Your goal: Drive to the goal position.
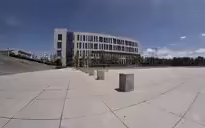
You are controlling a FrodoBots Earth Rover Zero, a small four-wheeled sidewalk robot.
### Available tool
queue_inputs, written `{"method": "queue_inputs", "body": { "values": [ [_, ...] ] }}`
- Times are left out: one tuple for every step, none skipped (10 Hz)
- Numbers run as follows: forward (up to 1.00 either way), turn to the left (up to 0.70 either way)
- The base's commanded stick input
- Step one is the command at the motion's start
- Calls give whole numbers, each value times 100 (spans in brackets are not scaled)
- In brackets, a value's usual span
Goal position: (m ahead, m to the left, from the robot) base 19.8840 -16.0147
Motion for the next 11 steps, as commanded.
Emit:
{"method": "queue_inputs", "body": {
  "values": [
    [70, -23],
    [70, -23],
    [70, -23],
    [70, -22],
    [70, -22],
    [70, -21],
    [70, -21],
    [70, -21],
    [70, -21],
    [70, -21],
    [70, -21]
  ]
}}
